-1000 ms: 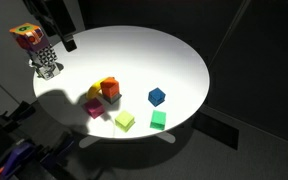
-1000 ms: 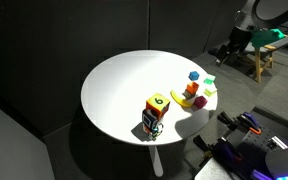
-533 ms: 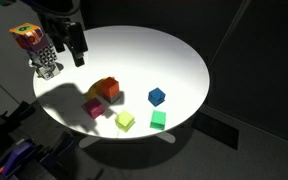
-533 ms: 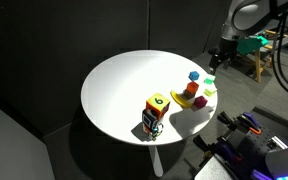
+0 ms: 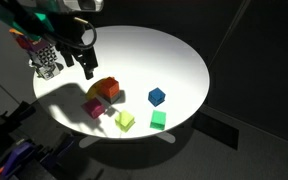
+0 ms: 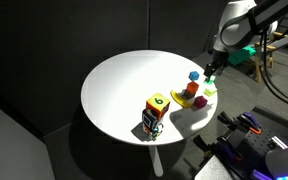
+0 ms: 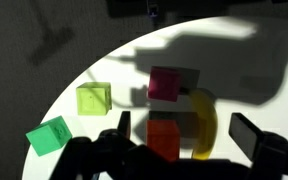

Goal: Put the pink block on top of the stack on the right.

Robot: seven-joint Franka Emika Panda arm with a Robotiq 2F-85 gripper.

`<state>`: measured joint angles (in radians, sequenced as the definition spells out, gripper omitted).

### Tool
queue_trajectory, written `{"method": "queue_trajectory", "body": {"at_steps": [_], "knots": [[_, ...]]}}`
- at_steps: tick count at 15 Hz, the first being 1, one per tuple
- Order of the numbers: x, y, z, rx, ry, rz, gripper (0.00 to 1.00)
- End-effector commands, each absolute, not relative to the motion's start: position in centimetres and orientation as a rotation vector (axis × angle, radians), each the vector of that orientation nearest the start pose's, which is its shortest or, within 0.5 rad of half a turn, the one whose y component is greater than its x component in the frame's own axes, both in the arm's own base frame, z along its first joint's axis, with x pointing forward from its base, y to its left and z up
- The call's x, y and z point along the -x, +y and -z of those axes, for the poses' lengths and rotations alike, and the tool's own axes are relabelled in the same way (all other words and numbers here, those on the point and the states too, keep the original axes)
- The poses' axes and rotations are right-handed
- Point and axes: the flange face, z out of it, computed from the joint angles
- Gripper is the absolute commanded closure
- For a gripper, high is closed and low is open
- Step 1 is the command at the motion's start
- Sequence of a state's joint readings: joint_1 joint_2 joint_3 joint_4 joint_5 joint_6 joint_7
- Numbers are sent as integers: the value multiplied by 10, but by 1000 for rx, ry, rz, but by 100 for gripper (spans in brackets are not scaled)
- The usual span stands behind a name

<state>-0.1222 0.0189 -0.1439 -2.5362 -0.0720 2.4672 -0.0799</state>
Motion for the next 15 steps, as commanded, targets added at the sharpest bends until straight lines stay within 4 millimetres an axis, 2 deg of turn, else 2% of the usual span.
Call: {"method": "queue_trajectory", "body": {"at_steps": [1, 7, 14, 15], "knots": [[-438, -116, -239, 3141, 153, -132, 0], [-441, -109, -206, 3105, 169, -101, 0], [-444, -108, -190, 3127, 163, -65, 0], [-440, -105, -190, 3127, 171, -90, 0]]}}
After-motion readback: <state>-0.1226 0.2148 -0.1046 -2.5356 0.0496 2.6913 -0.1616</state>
